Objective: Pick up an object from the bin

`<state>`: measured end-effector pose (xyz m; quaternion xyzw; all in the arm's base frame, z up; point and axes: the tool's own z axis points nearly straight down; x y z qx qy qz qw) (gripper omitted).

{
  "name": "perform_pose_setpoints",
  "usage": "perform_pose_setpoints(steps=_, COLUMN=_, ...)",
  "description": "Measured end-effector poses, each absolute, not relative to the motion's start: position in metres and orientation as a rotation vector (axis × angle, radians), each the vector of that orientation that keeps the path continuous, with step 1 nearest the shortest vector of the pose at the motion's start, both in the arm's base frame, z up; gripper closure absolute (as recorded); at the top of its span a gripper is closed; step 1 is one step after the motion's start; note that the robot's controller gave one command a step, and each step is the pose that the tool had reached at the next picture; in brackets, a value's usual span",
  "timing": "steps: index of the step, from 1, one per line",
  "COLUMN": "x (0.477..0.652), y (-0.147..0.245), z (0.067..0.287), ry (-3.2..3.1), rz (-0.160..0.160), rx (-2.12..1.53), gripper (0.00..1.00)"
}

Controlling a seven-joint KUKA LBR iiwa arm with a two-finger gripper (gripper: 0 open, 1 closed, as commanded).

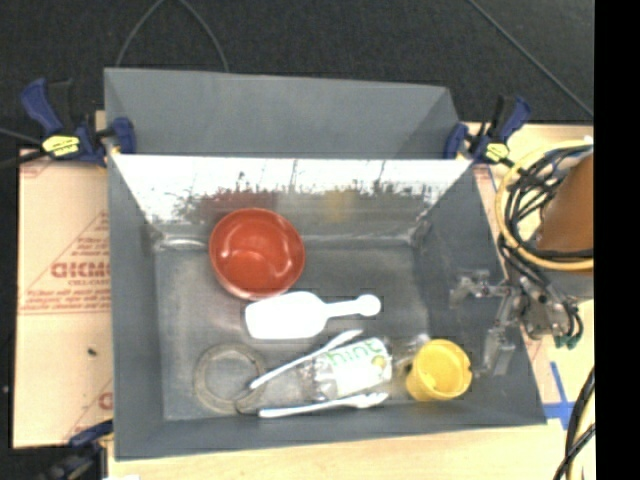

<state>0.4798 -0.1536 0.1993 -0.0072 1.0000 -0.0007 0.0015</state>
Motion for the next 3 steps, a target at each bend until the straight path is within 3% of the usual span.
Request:
perform_pose_setpoints(steps=1, x=0.48, y=-0.154, z=0.199, ry=3.138, rz=-0.002, rx=-0.023, gripper=0.0)
perform_pose_setpoints(steps=2, x=0.48, y=-0.096, z=0.135, ry=3.137, rz=-0.001, rx=-0.061, gripper=0.0)
perform_pose_setpoints(steps=3, x=0.506, y=-0.106, z=0.118, ry=3.121, rz=-0.011, rx=0.021, gripper=0.0)
